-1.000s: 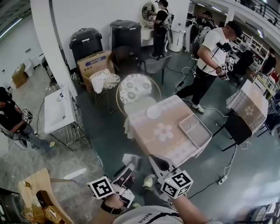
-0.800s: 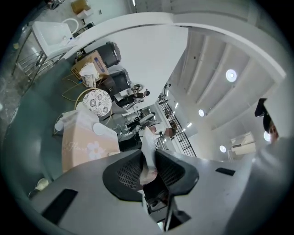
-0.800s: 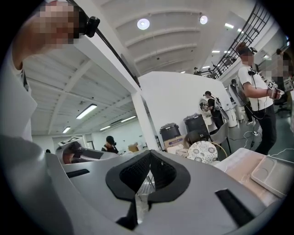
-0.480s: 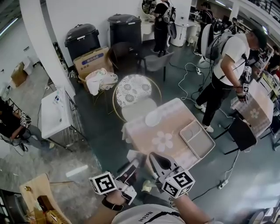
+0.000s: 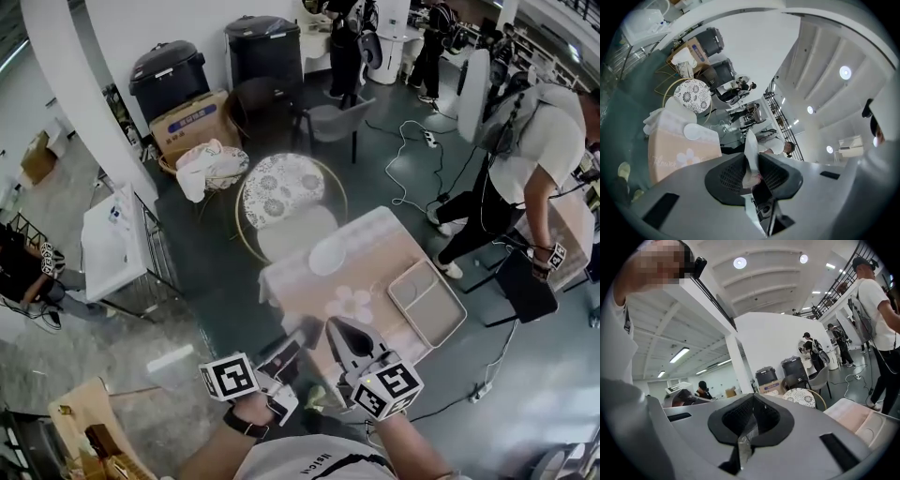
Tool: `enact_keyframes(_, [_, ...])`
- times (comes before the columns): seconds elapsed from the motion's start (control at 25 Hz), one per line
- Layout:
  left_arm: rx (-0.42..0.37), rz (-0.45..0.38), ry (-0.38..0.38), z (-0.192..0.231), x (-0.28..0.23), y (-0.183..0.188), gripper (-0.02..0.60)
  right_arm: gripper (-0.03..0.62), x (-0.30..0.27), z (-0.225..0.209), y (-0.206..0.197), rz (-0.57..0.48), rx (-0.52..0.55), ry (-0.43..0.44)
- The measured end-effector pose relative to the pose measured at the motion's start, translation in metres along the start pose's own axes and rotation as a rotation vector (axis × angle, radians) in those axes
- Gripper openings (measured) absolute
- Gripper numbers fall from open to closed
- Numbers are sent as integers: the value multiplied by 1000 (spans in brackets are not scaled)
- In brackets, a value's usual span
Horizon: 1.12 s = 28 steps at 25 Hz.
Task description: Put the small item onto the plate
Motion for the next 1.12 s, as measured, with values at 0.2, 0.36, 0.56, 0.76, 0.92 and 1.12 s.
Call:
enact_keyframes(0.2, [17, 51, -10, 29, -37, 24, 86, 14, -23, -30, 2, -10, -16, -64])
enact_keyframes(0.36, [24, 110, -20, 50, -69, 43, 86, 14, -45, -54, 4, -11, -22, -130])
enact_keyframes(0.56, [31, 159, -18, 85, -111, 57, 86, 14, -79, -91, -5, -16, -42, -179])
enact_keyframes(0.76, [42, 191, 1, 127, -151, 67, 86, 14, -109, -129, -19, -5, -68, -222])
enact_keyframes(0.92, [70, 200, 25, 167, -176, 69, 86, 14, -125, -162, -37, 14, -100, -265])
enact_keyframes(1.12, [102, 198, 42, 210, -208, 69, 86, 14, -138, -195, -61, 43, -126, -293])
Point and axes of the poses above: the fingertips, and each gripper's own axes: x backward along the fingers, z to its left, y out of its top, the point moved 5 cm from there along x, backward along the fingers, and after that the axes turned 2 degrees about -x, right-handed, at the moved point
